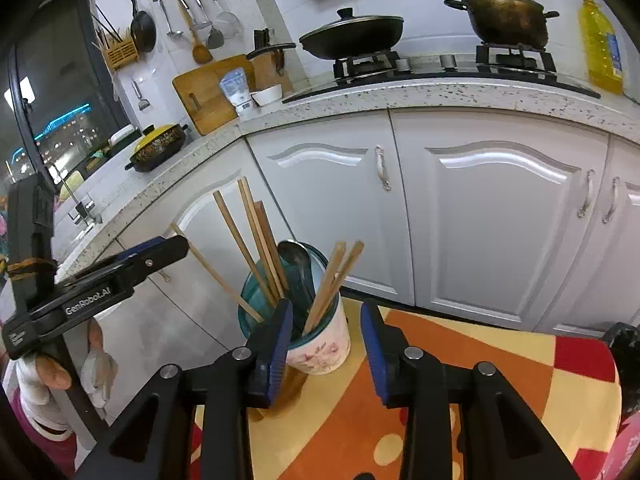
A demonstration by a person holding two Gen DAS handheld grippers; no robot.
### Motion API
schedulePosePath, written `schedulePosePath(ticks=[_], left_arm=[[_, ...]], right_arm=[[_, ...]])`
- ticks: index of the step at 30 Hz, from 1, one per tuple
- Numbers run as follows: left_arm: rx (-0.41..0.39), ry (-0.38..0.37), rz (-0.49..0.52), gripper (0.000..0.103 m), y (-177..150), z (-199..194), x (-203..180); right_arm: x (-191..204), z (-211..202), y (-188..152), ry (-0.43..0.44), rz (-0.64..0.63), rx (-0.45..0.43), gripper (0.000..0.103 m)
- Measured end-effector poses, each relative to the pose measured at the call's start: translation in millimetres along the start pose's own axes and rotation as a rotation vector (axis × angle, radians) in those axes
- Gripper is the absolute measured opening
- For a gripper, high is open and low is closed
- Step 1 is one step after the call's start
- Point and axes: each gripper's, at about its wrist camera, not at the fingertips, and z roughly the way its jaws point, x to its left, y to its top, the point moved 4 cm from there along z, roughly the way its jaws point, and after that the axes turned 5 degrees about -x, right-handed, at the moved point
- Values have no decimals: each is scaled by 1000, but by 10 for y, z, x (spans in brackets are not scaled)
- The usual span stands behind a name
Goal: Organize utensils
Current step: 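Raise both open tools away from the cup rim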
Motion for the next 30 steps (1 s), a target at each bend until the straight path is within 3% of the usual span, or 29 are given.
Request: schedulePosePath(ticks=[13,23,30], left_arm=[[14,63,30,55,-390,-240,-151],[5,108,-9,55,-561,-347,-117],[-8,150,35,55,-605,-398,-171]], right_arm=[[115,57,-292,-21,27,34,40],[217,15,-329,-34,5,30,41],[261,-26,-349,-54,-18,19,42]])
